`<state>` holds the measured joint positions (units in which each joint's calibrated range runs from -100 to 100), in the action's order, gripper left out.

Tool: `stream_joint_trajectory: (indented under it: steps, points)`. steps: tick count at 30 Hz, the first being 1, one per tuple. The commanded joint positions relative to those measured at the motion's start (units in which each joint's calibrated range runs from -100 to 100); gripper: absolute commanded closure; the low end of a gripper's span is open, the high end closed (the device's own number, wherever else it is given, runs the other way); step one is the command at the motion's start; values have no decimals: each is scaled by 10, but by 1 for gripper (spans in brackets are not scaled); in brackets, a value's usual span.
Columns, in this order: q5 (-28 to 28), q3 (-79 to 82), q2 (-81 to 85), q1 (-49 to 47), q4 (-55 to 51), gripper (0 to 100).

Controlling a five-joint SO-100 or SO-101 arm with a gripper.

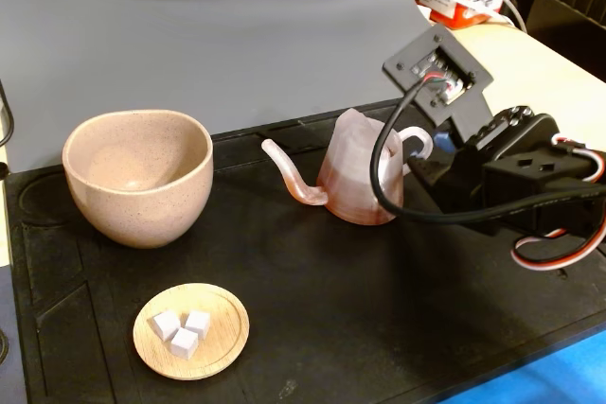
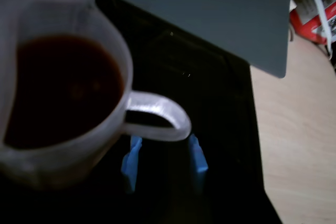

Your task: Pick up a kettle and pour liquid into a cup.

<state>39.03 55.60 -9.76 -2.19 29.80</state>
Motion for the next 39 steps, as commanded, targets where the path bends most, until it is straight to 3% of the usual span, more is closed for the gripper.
stream_joint_trajectory:
  steps: [1,23,25,39]
  points:
    - [-1,-18,-8,3,30,87]
    - [-2,-121,-70,15,35,87]
    - [-42,-121,-67,15,35,87]
    - [-40,-174,-116,3,34,87]
